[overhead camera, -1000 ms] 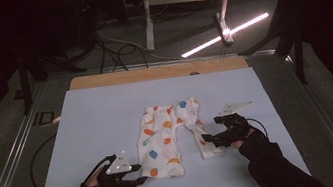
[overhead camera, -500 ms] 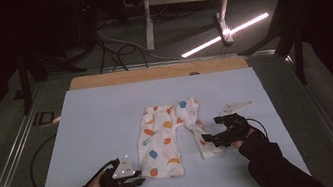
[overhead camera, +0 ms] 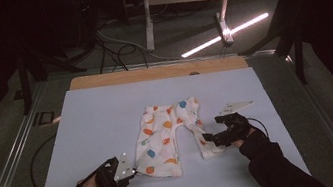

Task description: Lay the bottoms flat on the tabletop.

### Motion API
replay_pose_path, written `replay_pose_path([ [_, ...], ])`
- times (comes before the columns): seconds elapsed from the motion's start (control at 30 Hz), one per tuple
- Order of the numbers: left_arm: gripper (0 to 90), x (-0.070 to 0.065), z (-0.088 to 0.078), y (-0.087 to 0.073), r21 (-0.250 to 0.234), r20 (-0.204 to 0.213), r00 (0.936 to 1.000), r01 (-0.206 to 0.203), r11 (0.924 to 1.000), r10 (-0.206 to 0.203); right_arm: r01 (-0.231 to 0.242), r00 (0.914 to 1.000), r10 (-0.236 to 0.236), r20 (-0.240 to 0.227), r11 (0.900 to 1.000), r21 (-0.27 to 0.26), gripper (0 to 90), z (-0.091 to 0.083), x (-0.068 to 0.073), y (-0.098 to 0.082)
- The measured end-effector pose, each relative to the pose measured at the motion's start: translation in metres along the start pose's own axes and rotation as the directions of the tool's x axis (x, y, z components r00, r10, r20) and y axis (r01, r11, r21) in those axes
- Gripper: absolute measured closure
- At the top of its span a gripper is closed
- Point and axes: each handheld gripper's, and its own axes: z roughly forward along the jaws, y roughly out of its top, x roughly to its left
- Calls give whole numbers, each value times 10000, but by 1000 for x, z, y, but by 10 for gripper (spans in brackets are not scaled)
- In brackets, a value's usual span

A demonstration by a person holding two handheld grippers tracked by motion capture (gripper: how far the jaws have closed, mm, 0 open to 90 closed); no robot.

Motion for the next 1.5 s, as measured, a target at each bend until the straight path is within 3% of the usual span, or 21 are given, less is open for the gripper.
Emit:
replay_pose_path([
  [0.07, 896, -2, -3, 2, 136, -155, 9995, -276, 9995, 278, -3, 10000, 3, 5, 10000, 4, 138, 0, 0, 0],
  [0.17, 897, -6, 2, -1, 292, 4, 9996, -296, 9991, 296, 11, 10000, -11, -9, 10000, 3, 138, 0, 0, 0],
  [0.47, 897, -8, 18, -13, 794, 563, 9984, -67, 9968, 22, 20, 10000, -20, -14, 10000, 21, 139, 0, 0, 0],
  [0.6, 896, -4, 19, -17, 730, 860, 9959, 228, 9971, -290, -24, 10000, 24, -45, 10000, 19, 138, 1, 0, -1],
  [0.7, 893, -2, 17, -19, 663, 1123, 9933, 215, 9976, -289, 37, 10000, -37, -6, 10000, 15, 138, 0, 0, 0],
  [0.8, 814, 1, 12, -21, 218, 1469, 9886, 303, 9993, -331, -12, 10000, 12, -27, 10000, -15, 138, 0, 0, 0],
  [0.87, 800, 5, 6, -21, -303, 1445, 9872, 722, 9969, -672, 17, 10000, -17, -6, 10000, 3, 138, 0, 0, 0],
  [1.0, 834, 15, 1, -16, -1240, 1162, 9873, 1225, 9847, -1082, -6, 10000, 6, -22, 10000, 2, 138, 0, 0, 0],
  [1.17, 894, 24, 13, -7, -1831, 1503, 9792, 1633, 9694, -1366, 34, 10000, -34, -68, 10000, -5, 139, 1, 1, 1],
  [1.3, 895, 23, 28, -2, -1542, 1918, 9750, 1431, 9776, -1125, -17, 10000, 17, -62, 10000, -18, 138, 0, 1, 0],
  [1.43, 896, 22, 36, -8, -1209, 2252, 9673, 1466, 9818, -1167, -3, 10000, 3, -83, 10000, -28, 139, -1, 0, -1],
  [1.5, 896, 21, 39, -11, -998, 2278, 9667, 1428, 9847, -1171, -34, 10000, 34, -62, 10000, -12, 138, 0, -1, -1],
])
